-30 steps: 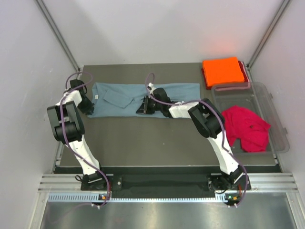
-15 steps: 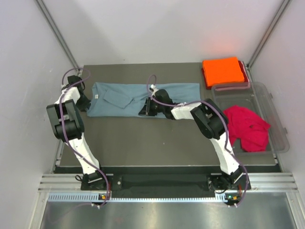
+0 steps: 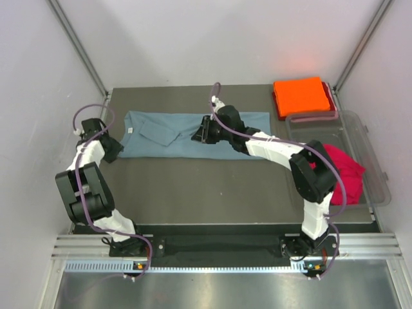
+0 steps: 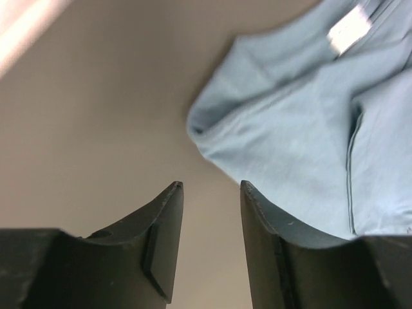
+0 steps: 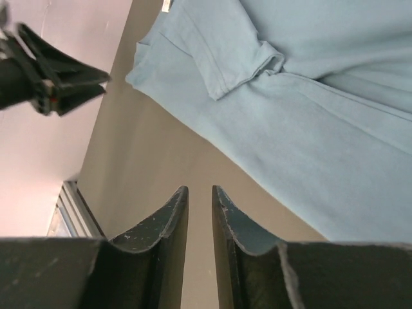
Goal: Fold and stack the t-shirts
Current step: Fold the tshirt
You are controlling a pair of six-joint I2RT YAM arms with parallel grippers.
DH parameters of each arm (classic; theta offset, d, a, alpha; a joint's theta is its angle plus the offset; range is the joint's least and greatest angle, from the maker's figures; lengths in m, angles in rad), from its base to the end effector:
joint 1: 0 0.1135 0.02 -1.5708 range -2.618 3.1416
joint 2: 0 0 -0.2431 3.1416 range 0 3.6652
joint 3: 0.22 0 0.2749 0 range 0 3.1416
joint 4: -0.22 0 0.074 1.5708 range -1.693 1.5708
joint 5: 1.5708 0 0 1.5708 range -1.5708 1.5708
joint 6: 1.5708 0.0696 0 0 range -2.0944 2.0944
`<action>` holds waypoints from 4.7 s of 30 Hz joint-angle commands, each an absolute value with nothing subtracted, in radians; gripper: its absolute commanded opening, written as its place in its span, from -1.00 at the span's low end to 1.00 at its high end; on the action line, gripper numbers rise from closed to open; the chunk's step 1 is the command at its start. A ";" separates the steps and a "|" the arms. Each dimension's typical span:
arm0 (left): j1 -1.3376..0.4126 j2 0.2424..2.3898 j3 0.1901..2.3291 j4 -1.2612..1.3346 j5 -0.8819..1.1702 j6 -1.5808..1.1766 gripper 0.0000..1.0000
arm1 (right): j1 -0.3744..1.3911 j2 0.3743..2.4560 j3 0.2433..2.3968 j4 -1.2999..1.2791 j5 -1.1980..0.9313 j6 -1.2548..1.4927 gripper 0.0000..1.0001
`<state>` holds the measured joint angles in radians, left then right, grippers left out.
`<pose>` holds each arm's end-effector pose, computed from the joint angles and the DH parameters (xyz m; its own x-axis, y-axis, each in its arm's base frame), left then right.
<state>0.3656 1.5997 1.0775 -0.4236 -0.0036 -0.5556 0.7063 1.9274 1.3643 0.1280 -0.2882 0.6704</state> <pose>0.3487 0.1338 0.1582 -0.4539 -0.7385 -0.4986 -0.7049 0.6399 -0.3061 0.3610 0.3340 0.1895 -0.7597 0.1349 -0.6361 -0.4420 0.6104 0.6573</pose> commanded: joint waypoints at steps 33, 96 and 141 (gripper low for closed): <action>0.469 1.856 1.003 -0.020 0.141 -0.762 -1.00 | 0.585 1.638 1.198 0.003 -0.187 0.586 -0.50; -0.866 1.575 0.736 0.371 -0.275 -1.365 0.00 | 0.443 0.841 0.868 -0.423 -0.045 0.483 -0.43; -1.015 1.963 0.973 0.311 -0.411 -1.486 -0.24 | 0.371 0.707 0.842 -0.479 -0.040 0.443 -0.39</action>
